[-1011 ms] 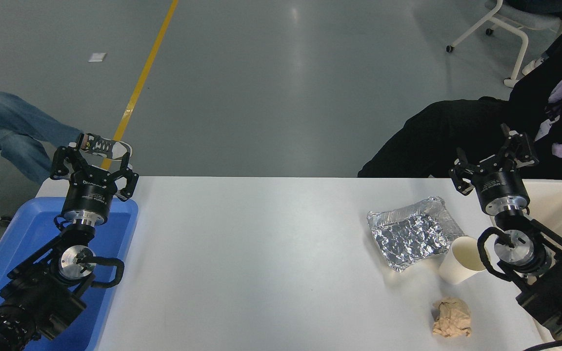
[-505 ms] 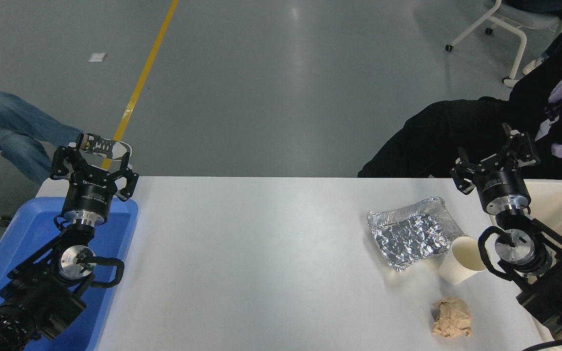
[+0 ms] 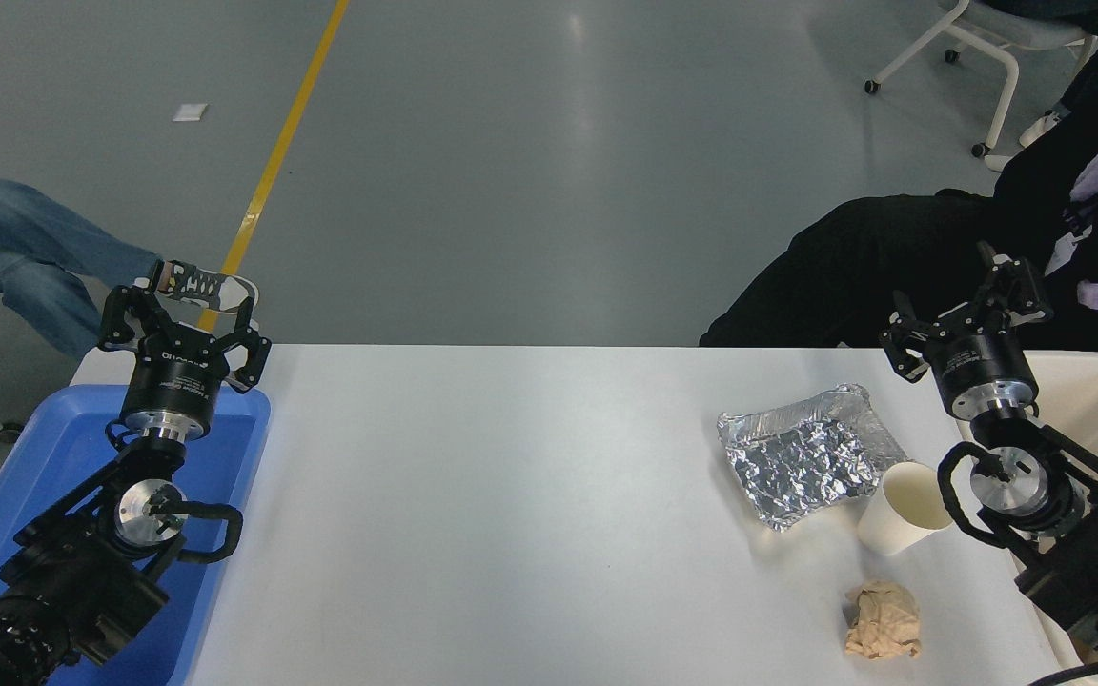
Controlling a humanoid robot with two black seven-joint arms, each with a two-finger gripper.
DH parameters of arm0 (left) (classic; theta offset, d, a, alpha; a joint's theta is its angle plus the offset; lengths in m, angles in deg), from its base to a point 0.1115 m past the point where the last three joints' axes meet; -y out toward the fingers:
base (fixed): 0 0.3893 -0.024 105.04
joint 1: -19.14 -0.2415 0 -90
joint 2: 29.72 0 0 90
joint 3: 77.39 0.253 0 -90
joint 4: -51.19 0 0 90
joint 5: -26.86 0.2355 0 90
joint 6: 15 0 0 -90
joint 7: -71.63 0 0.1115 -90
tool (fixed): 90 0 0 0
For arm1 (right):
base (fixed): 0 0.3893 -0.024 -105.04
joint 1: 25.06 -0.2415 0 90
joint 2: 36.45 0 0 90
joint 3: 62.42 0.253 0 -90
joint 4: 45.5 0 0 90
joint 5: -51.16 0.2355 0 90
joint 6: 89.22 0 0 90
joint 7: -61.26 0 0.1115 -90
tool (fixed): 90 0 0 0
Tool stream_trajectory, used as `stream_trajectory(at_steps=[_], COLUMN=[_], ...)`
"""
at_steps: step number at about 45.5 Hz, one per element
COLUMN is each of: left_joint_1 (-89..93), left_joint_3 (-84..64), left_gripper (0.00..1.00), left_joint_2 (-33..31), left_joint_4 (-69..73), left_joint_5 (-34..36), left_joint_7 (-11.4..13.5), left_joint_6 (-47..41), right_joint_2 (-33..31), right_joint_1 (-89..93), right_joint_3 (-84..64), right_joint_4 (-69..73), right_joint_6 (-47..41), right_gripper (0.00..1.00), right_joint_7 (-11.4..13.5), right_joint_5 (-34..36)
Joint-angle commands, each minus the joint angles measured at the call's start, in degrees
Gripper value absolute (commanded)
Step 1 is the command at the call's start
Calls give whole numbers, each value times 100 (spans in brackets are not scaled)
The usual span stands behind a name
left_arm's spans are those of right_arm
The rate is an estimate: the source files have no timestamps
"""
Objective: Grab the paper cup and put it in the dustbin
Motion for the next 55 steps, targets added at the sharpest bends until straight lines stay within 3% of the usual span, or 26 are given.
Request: stream_trajectory(at_steps=[1, 27, 39, 49, 55], left_joint_1=[0, 0, 0, 0, 0], left_joint_3=[0, 0, 0, 0, 0], left_gripper=[99, 99, 99, 99, 99], left_joint_2=[0, 0, 0, 0, 0], left_joint_4=[0, 0, 0, 0, 0], left_joint_5=[2, 2, 2, 2, 2], left_joint_7=[-2, -2, -2, -2, -2], left_joint_6=[0, 0, 0, 0, 0], right_joint_2=[-269, -1587, -1632, -1473, -1228], right_joint_1=[-175, -3294, -5244, -6906, -7584], right_joint_3=[-862, -7260, -9782, -11366, -11779], right_joint_4=[50, 278, 1323, 2159, 2370], right_joint_6=[-49, -75, -338, -1419, -1912], right_gripper=[100, 100, 100, 100, 100], right_joint_7=[-4, -4, 22, 66, 470], right_joint_5=[325, 395, 289, 132, -325])
